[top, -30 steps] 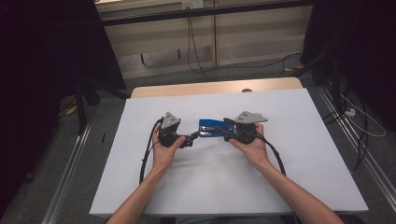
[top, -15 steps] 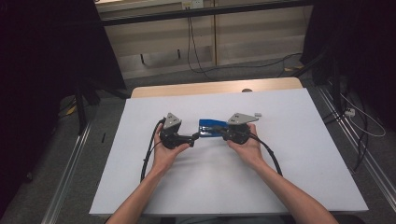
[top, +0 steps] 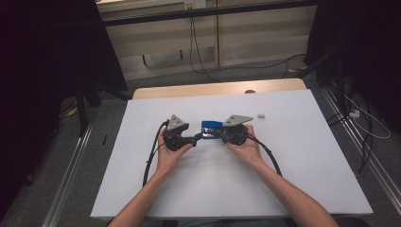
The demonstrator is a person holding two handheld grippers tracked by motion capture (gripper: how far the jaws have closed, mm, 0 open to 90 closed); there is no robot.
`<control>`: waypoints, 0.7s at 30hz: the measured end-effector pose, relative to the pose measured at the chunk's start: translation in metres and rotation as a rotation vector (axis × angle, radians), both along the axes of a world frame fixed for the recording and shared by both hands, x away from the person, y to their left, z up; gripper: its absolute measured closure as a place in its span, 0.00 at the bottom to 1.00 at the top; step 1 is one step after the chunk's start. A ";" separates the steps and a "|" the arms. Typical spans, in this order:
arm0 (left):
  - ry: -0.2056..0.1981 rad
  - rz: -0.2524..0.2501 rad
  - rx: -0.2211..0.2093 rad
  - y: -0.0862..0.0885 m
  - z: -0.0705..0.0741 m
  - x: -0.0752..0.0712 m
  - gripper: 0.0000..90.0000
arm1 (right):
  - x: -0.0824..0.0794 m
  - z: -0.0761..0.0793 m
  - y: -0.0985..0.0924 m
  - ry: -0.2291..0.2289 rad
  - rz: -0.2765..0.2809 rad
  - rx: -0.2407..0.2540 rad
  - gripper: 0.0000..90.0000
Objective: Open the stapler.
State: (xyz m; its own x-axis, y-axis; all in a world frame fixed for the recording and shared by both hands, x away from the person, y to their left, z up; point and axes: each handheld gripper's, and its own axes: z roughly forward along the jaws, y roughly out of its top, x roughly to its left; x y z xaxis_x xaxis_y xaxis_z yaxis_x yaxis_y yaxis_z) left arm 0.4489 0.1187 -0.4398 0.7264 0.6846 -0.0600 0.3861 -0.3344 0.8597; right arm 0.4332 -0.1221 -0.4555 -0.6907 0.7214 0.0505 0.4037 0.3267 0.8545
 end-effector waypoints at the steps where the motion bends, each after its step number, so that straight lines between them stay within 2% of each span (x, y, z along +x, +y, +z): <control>1: 0.000 -0.002 0.000 -0.001 0.000 0.000 0.34 | 0.001 0.000 0.000 0.004 -0.001 -0.002 1.00; 4: 0.003 -0.002 -0.002 -0.003 -0.001 0.001 0.42 | 0.001 0.000 0.002 0.007 0.003 -0.020 1.00; 7: 0.012 -0.006 0.017 -0.004 -0.003 0.003 0.51 | 0.002 -0.001 0.002 0.015 -0.001 -0.028 1.00; 11: 0.015 -0.016 0.019 -0.005 -0.003 0.005 0.70 | 0.004 -0.002 0.004 0.033 -0.005 -0.051 1.00; 13: 0.012 -0.016 0.034 -0.006 -0.003 0.007 0.81 | 0.006 -0.002 0.006 0.047 -0.003 -0.069 1.00; 15: 0.009 -0.017 0.044 -0.007 -0.004 0.008 0.92 | 0.007 -0.002 0.006 0.055 -0.002 -0.065 1.00; 16: 0.011 -0.019 0.042 -0.008 -0.005 0.008 0.92 | 0.007 -0.002 0.006 0.055 -0.002 -0.065 1.00; 17: 0.016 -0.020 0.059 -0.009 -0.006 0.009 0.95 | 0.007 -0.002 0.006 0.057 -0.003 -0.062 1.00; 19: 0.024 -0.016 0.058 -0.010 -0.008 0.012 1.00 | 0.007 -0.002 0.006 0.057 -0.005 -0.064 1.00; 21: 0.025 -0.016 0.065 -0.011 -0.007 0.013 1.00 | 0.007 -0.002 0.006 0.057 -0.005 -0.064 1.00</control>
State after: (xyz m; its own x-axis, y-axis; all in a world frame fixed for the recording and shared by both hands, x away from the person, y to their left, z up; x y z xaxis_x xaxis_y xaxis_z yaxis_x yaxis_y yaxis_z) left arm 0.4623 0.1073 -0.4469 0.7358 0.6763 -0.0345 0.4017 -0.3949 0.8262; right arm 0.4402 -0.1163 -0.4578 -0.6843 0.7279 0.0435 0.4532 0.3778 0.8074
